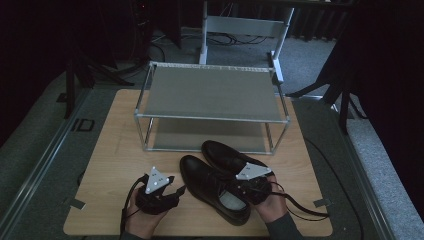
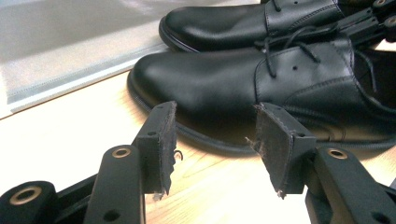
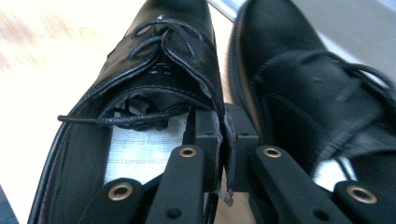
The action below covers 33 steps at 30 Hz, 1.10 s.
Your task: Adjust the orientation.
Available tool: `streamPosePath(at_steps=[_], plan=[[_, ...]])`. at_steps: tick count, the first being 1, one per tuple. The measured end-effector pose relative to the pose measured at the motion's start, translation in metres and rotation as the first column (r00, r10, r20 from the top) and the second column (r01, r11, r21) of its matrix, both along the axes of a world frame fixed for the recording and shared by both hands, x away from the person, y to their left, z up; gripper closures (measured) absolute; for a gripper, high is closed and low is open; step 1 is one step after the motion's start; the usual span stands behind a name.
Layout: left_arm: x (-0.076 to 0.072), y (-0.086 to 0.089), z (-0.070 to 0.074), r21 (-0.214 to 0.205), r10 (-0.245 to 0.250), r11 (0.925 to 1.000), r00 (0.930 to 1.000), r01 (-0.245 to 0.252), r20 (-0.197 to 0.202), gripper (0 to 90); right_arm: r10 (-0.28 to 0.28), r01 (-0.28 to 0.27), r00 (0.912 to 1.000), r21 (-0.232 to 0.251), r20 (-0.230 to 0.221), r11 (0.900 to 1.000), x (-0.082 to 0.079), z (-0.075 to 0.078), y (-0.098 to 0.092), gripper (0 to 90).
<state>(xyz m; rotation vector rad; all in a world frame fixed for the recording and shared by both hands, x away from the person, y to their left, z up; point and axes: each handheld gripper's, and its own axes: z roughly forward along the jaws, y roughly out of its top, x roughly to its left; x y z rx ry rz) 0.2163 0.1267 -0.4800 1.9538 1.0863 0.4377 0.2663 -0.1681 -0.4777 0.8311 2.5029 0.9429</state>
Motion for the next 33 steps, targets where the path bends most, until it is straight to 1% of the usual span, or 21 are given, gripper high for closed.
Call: streamPosePath(at_steps=[4,8,9,10,11,12,14,15,17,18,20,21,24,25,26,27,28,30,31,32,33], plan=[[0.0,0.0,-0.001,0.002,0.001,1.0,1.0,-0.001,-0.002,49.3,-0.006,0.006,1.0,-0.005,0.001,1.0,0.004,0.001,-0.01,85.4],[0.0,0.0,-0.001,-0.001,0.001,1.0,1.0,-0.001,-0.002,49.3,0.002,-0.002,1.0,-0.012,-0.001,0.9999,0.006,0.0,-0.012,85.1],[0.0,0.0,-0.001,0.002,0.0,1.0,1.0,0.0,-0.002,49.4,0.008,-0.008,0.9999,-0.012,-0.009,0.9999,0.006,0.0,-0.013,78.0],[0.0,0.0,-0.001,0.002,-0.001,1.0,1.0,0.001,-0.003,49.4,0.008,-0.008,0.9999,-0.012,-0.009,0.9999,0.006,0.0,-0.013,78.0],[0.0,0.0,0.0,0.001,-0.001,1.0,1.0,0.001,-0.003,49.3,0.012,-0.012,0.9999,-0.006,-0.009,0.9999,0.005,0.002,-0.015,72.1],[0.0,0.0,-0.001,0.001,0.0,1.0,1.0,0.0,-0.003,49.3,0.015,-0.015,0.9998,0.017,-0.011,0.9997,0.004,0.009,-0.022,66.8],[0.0,0.0,-0.001,0.0,0.0,1.0,1.0,0.0,-0.004,49.3,0.01,-0.01,0.9999,0.031,-0.005,0.9995,0.004,0.013,-0.028,65.2],[0.001,0.0,-0.001,0.0,0.0,1.0,1.0,0.0,-0.005,49.3,-0.014,0.014,0.9999,0.07,-0.001,0.9974,0.004,0.019,-0.039,60.6],[0.001,-0.002,-0.001,0.0,-0.004,1.0,1.0,0.004,-0.007,49.3,-0.051,0.052,0.9986,0.107,-0.013,0.9928,0.005,0.021,-0.049,53.6],[0.001,-0.002,-0.001,0.0,-0.004,1.0,1.0,0.004,-0.007,49.3,-0.051,0.052,0.9986,0.107,-0.013,0.9928,0.005,0.021,-0.049,53.6],[0.001,-0.002,-0.001,0.003,-0.006,1.0,1.0,0.006,-0.007,49.3,-0.091,0.096,0.9948,0.132,-0.046,0.9866,0.005,0.02,-0.057,48.4],[0.001,-0.003,-0.002,0.003,-0.007,1.0,1.0,0.007,-0.007,49.3,-0.096,0.102,0.9941,0.134,-0.051,0.9857,0.004,0.019,-0.058,46.7],[0.001,-0.003,-0.002,0.005,-0.007,1.0,0.9999,0.007,-0.008,49.3,-0.099,0.105,0.9937,0.132,-0.052,0.9856,0.0,0.016,-0.058,46.7],[0.001,-0.004,-0.002,0.006,-0.008,0.9999,0.9999,0.008,-0.011,49.3,-0.082,0.087,0.9958,0.137,-0.041,0.9868,-0.006,0.014,-0.054,50.6],[0.001,-0.004,-0.002,0.007,-0.009,0.9999,0.9999,0.009,-0.011,49.3,-0.082,0.087,0.9958,0.137,-0.041,0.9868,-0.006,0.014,-0.054,50.6],[0.001,-0.004,-0.003,0.006,-0.009,0.9999,0.9999,0.009,-0.011,49.3,-0.046,0.053,0.9976,0.132,-0.052,0.9899,-0.012,0.013,-0.049,60.6],[0.001,-0.004,-0.003,0.005,-0.01,0.9999,0.9999,0.01,-0.011,49.3,-0.046,0.053,0.9976,0.132,-0.052,0.9899,-0.012,0.013,-0.049,60.6],[0.001,-0.004,-0.003,0.004,-0.01,0.9999,0.9999,0.01,-0.011,49.3,-0.034,0.039,0.9975,0.096,-0.062,0.9946,-0.016,0.009,-0.042,62.7],[0.001,-0.004,-0.002,0.004,-0.011,0.9999,0.9999,0.011,-0.01,49.3,-0.037,0.041,0.9969,0.048,-0.07,0.998,-0.015,0.005,-0.037,66.8],[0.001,-0.004,-0.002,0.003,-0.01,0.9999,0.9999,0.01,-0.009,49.3,-0.037,0.041,0.9969,0.048,-0.07,0.998,-0.015,0.005,-0.037,66.8],[0.001,-0.004,-0.002,0.002,-0.008,1.0,0.9999,0.008,-0.007,49.3,-0.042,0.044,0.9949,0.023,-0.092,0.9987,-0.011,0.0,-0.035,76.5]])
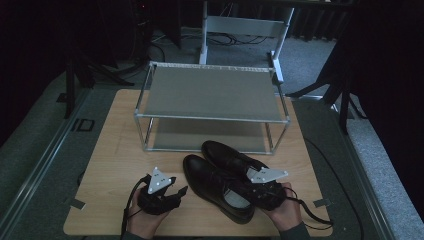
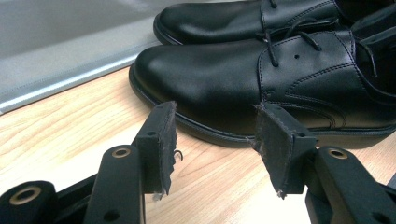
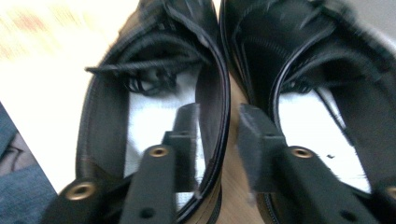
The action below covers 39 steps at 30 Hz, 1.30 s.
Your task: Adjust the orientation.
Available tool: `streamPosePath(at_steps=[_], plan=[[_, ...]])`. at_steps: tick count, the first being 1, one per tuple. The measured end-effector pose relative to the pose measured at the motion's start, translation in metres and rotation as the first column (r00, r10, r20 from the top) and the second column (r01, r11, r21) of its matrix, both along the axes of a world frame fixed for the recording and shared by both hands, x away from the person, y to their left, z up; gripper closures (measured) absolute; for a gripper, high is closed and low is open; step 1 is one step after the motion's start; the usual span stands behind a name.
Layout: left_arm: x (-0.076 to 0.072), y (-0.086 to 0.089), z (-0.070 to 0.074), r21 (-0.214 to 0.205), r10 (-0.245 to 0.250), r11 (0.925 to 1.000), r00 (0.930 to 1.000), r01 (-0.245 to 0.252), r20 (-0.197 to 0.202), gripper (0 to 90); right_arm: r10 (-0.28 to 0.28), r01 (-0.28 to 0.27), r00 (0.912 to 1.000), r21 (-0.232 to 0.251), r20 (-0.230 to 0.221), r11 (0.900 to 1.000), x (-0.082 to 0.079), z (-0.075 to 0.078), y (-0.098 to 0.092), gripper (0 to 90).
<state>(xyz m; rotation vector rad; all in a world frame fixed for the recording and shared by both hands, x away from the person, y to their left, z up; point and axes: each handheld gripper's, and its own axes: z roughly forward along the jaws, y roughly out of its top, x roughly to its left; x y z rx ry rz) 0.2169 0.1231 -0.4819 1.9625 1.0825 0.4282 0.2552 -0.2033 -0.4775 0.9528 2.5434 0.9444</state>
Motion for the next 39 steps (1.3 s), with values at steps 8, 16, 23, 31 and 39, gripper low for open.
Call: streamPosePath(at_steps=[8,16,23,31,39], plan=[[0.0,0.001,0.0,-0.001,0.003,1.0,1.0,-0.003,-0.002,49.2,-0.011,0.012,0.9999,-0.045,0.012,0.9989,0.003,0.002,0.0,85.1],[0.001,0.0,-0.001,0.001,0.0,1.0,1.0,0.0,-0.003,49.2,-0.019,0.019,0.9996,-0.041,0.019,0.999,0.002,0.004,-0.016,83.5],[0.001,-0.001,-0.002,0.004,-0.002,1.0,1.0,0.002,-0.007,49.2,-0.051,0.047,0.9973,0.07,0.053,0.9964,0.003,0.022,-0.037,56.0],[0.002,0.0,-0.002,0.004,-0.002,1.0,1.0,0.002,-0.008,49.2,-0.029,0.029,0.9995,0.036,0.013,0.999,0.006,0.012,-0.034,42.6],[0.003,-0.002,-0.005,0.004,-0.002,1.0,0.9998,0.002,-0.019,49.2,-0.019,0.017,0.9995,-0.076,-0.025,0.9969,0.013,0.006,-0.027,40.4]])
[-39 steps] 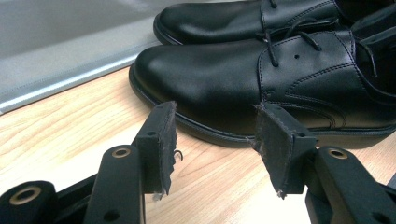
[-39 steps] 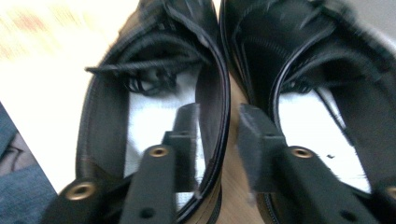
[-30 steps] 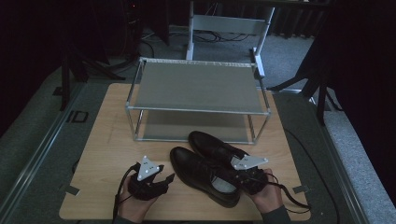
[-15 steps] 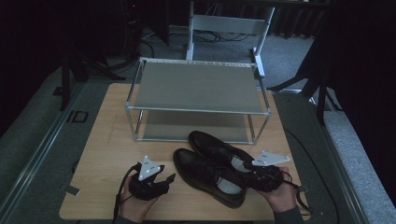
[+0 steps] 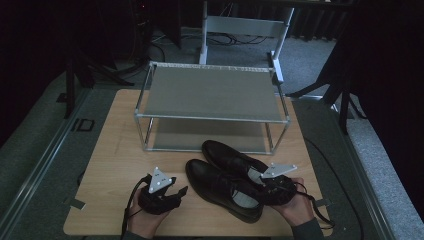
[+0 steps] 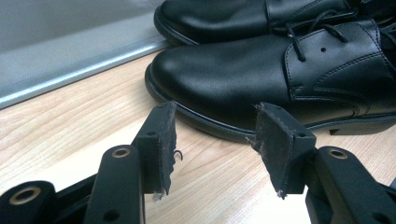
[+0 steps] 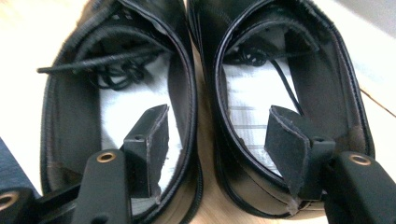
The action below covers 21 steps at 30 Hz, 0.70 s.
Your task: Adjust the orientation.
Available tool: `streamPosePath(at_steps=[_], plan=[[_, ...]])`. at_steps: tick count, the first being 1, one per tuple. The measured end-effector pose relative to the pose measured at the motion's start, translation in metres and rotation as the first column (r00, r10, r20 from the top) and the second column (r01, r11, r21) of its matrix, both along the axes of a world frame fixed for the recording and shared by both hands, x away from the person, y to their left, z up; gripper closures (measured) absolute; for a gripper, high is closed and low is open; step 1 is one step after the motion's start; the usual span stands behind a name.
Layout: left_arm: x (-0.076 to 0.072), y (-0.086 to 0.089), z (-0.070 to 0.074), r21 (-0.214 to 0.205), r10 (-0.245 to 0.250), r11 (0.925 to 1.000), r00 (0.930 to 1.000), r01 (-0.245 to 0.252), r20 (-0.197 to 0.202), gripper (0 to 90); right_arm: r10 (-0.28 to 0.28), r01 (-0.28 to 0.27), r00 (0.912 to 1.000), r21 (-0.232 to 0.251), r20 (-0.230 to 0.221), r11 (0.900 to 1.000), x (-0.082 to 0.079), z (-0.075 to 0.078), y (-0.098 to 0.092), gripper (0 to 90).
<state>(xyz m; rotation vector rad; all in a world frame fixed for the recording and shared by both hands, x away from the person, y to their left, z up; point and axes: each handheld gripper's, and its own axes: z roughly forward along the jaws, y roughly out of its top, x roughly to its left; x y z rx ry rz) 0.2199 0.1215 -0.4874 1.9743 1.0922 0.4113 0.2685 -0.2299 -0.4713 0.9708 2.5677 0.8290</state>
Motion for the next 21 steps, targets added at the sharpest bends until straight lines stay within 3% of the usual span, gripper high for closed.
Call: streamPosePath(at_steps=[4,9,21], plan=[[0.004,-0.007,-0.012,-0.004,-0.025,0.9997,0.9989,0.025,-0.04,49.6,-0.017,0.017,0.9996,-0.037,-0.024,0.9992,0.004,0.002,0.001,41.8],[0.004,-0.027,-0.028,0.035,-0.105,0.9935,0.9903,0.108,-0.091,51.9,-0.011,0.01,0.9991,-0.041,-0.042,0.9991,0.006,0.004,0.001,41.3],[0.008,-0.053,-0.037,0.016,-0.198,0.9796,0.9742,0.2,-0.109,52.3,0.047,-0.054,0.996,-0.094,-0.076,0.9941,0.006,0.006,0.003,29.8]])
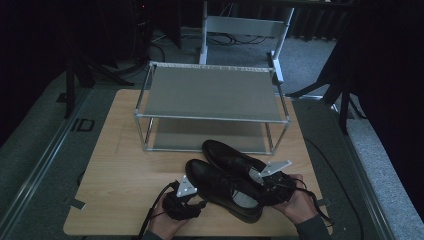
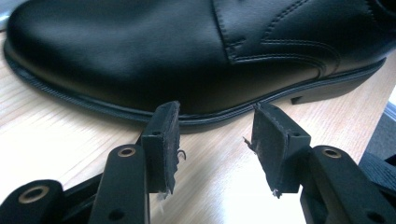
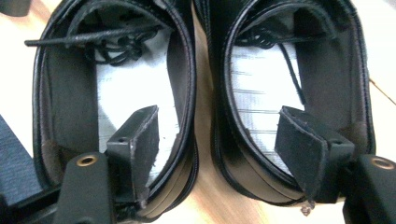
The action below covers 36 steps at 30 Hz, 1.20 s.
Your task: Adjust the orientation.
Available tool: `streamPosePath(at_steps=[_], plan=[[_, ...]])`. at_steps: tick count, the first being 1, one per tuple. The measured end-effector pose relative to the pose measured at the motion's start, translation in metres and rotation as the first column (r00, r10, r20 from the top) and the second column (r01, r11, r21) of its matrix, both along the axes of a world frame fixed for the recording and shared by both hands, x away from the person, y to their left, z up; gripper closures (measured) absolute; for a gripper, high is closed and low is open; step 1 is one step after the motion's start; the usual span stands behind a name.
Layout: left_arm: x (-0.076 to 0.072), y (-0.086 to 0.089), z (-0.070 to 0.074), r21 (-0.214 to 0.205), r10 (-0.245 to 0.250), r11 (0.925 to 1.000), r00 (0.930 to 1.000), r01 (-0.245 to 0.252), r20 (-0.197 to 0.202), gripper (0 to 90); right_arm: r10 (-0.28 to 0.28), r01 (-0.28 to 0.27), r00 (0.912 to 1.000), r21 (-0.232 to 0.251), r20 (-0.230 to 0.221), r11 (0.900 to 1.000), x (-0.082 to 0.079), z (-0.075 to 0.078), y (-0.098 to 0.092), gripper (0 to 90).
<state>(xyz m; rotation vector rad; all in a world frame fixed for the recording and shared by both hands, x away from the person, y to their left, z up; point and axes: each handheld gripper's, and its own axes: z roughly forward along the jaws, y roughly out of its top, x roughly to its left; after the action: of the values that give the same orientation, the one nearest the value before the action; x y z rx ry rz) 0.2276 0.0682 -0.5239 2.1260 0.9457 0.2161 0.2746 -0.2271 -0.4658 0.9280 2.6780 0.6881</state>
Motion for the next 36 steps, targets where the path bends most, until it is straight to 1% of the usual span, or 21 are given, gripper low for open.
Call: streamPosePath(at_steps=[2,4,6,7,8,9,11,12,14,15,17,20,24,26,31,34,36], plan=[[0.001,-0.002,-0.001,-0.004,-0.008,1.0,1.0,0.008,-0.002,52.7,0.003,-0.003,1.0,-0.014,-0.009,0.9999,0.001,0.0,0.002,29.4],[0.002,-0.005,-0.002,-0.012,-0.018,0.9998,0.9998,0.018,-0.005,53.2,0.008,-0.008,0.9999,-0.042,-0.007,0.9991,0.002,-0.002,0.005,30.5],[0.004,-0.009,-0.004,-0.02,-0.026,0.9995,0.9996,0.026,-0.006,53.8,0.004,-0.004,1.0,-0.08,-0.008,0.9968,0.004,-0.006,0.009,34.3],[0.004,-0.011,-0.004,-0.018,-0.03,0.9994,0.9995,0.03,-0.005,54.1,-0.004,0.003,0.9999,-0.088,-0.012,0.9961,0.005,-0.007,0.011,36.7],[0.005,-0.013,-0.004,-0.016,-0.033,0.9993,0.9994,0.033,-0.005,54.2,-0.006,0.004,0.9998,-0.089,-0.018,0.9961,0.007,-0.009,0.011,41.2],[0.006,-0.015,-0.004,-0.016,-0.038,0.9991,0.9993,0.038,-0.005,54.5,-0.003,0.0,0.9994,-0.08,-0.035,0.9968,0.008,-0.009,0.011,45.3],[0.008,-0.019,-0.005,-0.015,-0.045,0.9989,0.999,0.045,-0.004,55.0,0.014,-0.017,0.999,-0.071,-0.043,0.9973,0.008,-0.01,0.011,51.6],[0.008,-0.02,-0.004,-0.009,-0.046,0.9989,0.9989,0.046,0.002,55.0,0.015,-0.018,0.999,-0.073,-0.043,0.9972,0.008,-0.009,0.01,54.9],[0.01,-0.021,-0.003,-0.012,-0.04,0.9991,0.999,0.041,0.018,55.0,0.018,-0.021,0.9983,-0.06,-0.055,0.998,0.009,-0.01,0.009,61.4],[0.012,-0.021,-0.001,-0.027,-0.036,0.999,0.9992,0.037,0.018,55.1,0.017,-0.021,0.998,-0.056,-0.06,0.9982,0.01,-0.01,0.009,63.8],[0.016,-0.021,0.0,-0.04,-0.031,0.9987,0.9994,0.032,0.015,55.8,0.016,-0.019,0.9967,-0.045,-0.079,0.9988,0.011,-0.01,0.008,68.1],[0.02,-0.024,0.001,-0.045,-0.018,0.9988,0.9994,0.019,0.029,55.8,0.015,-0.017,0.9941,-0.016,-0.107,0.9997,0.013,-0.011,0.005,73.7],[0.026,-0.026,0.002,-0.053,-0.003,0.9986,0.9993,0.005,0.038,55.7,-0.01,0.008,0.993,-0.014,-0.118,0.9999,0.012,-0.01,0.004,77.2],[0.028,-0.027,0.002,-0.053,-0.003,0.9986,0.9991,0.005,0.043,55.7,-0.01,0.008,0.9935,-0.011,-0.114,0.9999,0.012,-0.011,0.004,77.8],[0.032,-0.029,0.002,-0.07,0.008,0.9975,0.999,-0.005,0.044,55.8,-0.011,0.009,0.9942,-0.013,-0.107,0.9999,0.009,-0.01,0.003,77.7],[0.033,-0.031,0.001,-0.077,0.002,0.997,0.9991,0.001,0.041,56.2,-0.022,0.021,0.9947,-0.017,-0.101,0.9996,0.006,-0.01,0.003,77.7],[0.033,-0.034,0.0,-0.08,-0.011,0.9967,0.9991,0.014,0.04,56.2,-0.03,0.028,0.9947,-0.021,-0.099,0.9994,0.003,-0.01,0.001,77.7]])
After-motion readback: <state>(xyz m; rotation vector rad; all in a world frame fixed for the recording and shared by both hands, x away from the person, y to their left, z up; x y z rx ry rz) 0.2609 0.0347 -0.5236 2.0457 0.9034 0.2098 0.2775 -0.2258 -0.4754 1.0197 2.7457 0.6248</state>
